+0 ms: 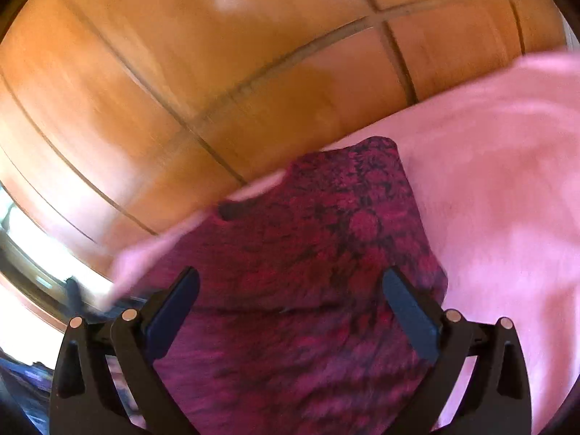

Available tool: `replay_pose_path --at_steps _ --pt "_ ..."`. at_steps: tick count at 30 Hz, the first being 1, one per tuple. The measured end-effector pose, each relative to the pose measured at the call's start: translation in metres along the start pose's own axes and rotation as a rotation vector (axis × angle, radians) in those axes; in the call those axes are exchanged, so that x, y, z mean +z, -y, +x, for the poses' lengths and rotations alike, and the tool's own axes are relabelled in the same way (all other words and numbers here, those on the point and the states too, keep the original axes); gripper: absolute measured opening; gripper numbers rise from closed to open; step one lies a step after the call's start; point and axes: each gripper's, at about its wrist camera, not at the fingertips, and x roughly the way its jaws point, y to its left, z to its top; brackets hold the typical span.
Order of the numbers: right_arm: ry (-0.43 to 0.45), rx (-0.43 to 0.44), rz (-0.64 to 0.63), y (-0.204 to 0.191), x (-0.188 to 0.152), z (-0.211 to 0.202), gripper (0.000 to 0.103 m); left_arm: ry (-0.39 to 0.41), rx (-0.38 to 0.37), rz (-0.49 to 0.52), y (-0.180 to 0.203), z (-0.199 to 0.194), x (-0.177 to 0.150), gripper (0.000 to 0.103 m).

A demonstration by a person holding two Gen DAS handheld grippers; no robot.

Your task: Fold small clothes

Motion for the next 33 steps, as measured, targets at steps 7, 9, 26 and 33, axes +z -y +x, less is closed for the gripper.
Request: replay_pose_path --at_steps 7,9,26,33 --pt "-0.022 -0.27 -0.203 -0.028 -0.034 0.053 0.101 -0.006 0.169 0.076 0.004 0.04 -0.009 0.009" --pt "-0.004 -0.316 -0.243 -0.033 -0.041 0.057 0.101 0.008 0.19 0.094 0.009 0.042 -0.007 0.01" --pt "0.032 -0.34 -0.264 -0.038 -0.048 0.056 0.101 0.14 -0.008 -0.518 -0.162 -0.049 -0.019 0.03" --pt "0.034 -0.335 -0.267 -0.038 -0.048 0.054 0.101 0.229 0.082 -0.653 -0.234 -0.062 0.007 0.031"
